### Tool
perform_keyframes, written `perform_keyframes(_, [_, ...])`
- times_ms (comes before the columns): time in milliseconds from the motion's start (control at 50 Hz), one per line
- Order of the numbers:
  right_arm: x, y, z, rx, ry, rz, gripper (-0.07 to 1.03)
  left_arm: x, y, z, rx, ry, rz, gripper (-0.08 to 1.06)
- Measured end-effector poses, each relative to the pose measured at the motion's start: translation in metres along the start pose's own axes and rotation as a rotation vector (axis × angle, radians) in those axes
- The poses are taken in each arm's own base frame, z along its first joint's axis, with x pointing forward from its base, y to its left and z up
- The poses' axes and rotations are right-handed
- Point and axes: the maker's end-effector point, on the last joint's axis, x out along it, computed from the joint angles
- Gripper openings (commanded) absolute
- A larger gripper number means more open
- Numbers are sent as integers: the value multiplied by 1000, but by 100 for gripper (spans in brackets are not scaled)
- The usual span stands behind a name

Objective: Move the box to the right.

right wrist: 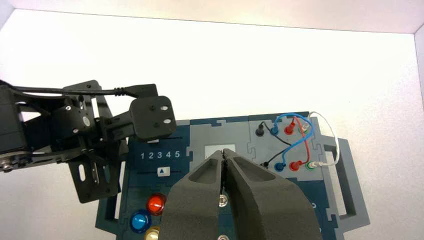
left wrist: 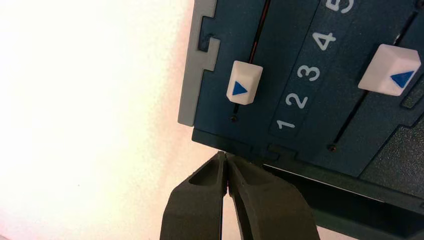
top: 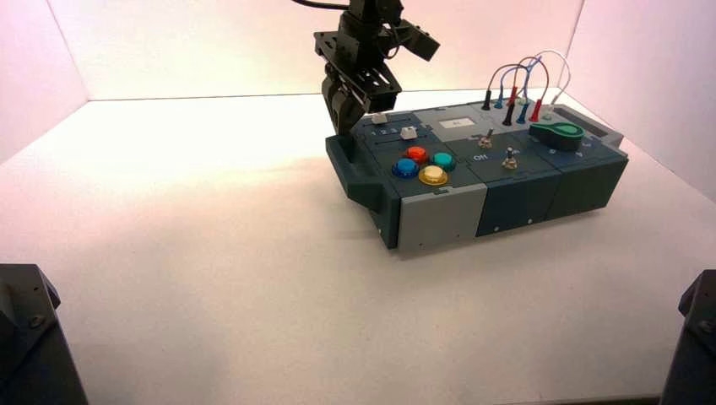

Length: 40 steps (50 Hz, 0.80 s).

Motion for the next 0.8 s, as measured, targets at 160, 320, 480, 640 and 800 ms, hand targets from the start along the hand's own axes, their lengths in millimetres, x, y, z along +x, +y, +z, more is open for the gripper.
perform_keyframes(160, [0,0,-2,0,9,0,-2,1,-1,-3,-5,9,-2,-3])
perform_keyframes(320, [-3,0,-2,-2,12,0,-2,-6,-3,-14,-32,-8,-1,-3])
perform_keyframes(480, [-11,1,2,-4,-14,2,-2,-18,-5,-29,-95,-52,-6,-3])
perform_keyframes(640, [-13,1,-1,-5,-16,4,-2,-31,2,-45,-159,-93,-1,-3])
perform_keyframes(800, [-14,6,-4,-18,-13,18,-2,-32,-4,-58,-171,-80,-6,-3])
